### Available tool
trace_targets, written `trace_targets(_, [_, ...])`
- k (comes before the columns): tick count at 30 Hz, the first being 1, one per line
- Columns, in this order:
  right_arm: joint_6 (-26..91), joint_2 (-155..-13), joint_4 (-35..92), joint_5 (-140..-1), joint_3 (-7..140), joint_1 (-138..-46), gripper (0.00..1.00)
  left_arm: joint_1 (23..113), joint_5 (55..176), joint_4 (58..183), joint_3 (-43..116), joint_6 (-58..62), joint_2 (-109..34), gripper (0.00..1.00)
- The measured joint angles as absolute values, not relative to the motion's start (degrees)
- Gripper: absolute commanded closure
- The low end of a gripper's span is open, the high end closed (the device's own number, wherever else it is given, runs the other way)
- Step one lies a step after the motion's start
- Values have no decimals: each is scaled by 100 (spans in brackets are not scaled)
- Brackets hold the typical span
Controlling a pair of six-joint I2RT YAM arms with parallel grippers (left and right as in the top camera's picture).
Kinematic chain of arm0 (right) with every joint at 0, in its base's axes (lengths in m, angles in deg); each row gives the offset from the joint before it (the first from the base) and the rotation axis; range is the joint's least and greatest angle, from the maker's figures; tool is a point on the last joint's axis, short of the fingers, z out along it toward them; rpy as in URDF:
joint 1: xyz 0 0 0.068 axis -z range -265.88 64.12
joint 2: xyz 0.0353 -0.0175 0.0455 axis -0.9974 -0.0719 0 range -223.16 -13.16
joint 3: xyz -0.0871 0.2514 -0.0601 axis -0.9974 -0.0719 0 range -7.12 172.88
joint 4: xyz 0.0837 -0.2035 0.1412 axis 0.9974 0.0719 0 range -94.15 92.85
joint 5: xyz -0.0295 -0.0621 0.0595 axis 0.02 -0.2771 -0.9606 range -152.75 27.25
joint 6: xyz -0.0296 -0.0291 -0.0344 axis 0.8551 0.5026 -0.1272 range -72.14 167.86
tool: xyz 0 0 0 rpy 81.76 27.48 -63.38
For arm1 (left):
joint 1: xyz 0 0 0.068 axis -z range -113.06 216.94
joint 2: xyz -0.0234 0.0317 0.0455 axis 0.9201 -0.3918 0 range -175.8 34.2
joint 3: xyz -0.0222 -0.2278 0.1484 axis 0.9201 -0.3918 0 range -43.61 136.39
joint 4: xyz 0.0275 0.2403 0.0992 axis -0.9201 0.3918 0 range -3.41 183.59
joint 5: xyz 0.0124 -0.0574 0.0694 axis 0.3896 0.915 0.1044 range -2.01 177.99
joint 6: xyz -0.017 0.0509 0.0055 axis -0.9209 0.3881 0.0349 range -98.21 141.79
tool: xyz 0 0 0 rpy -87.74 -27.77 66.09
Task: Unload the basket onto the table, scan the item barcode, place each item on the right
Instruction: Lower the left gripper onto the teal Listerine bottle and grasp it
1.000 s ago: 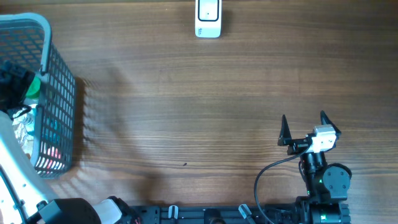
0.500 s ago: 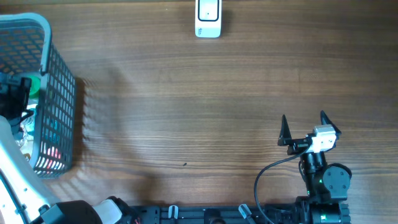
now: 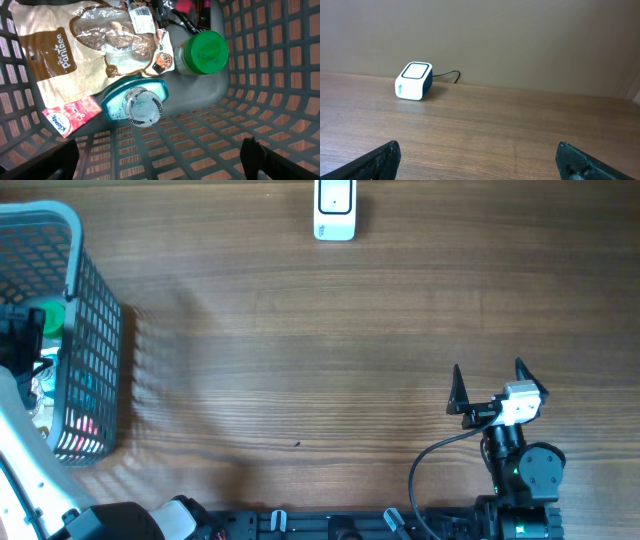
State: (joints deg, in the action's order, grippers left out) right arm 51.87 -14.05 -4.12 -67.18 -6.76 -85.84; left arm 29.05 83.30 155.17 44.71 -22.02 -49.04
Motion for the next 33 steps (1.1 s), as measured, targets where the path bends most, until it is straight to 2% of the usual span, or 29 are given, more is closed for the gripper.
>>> trace_targets(17, [5187, -1405, -412, -6718, -676, -8584, 0, 2905, 8310, 15503, 3915, -2253, -4906, 0])
trace_targets(33, [5187, -1405, -412, -6716, -676, -8584, 0, 2839, 8308, 15186, 3915, -3536, -5400, 0])
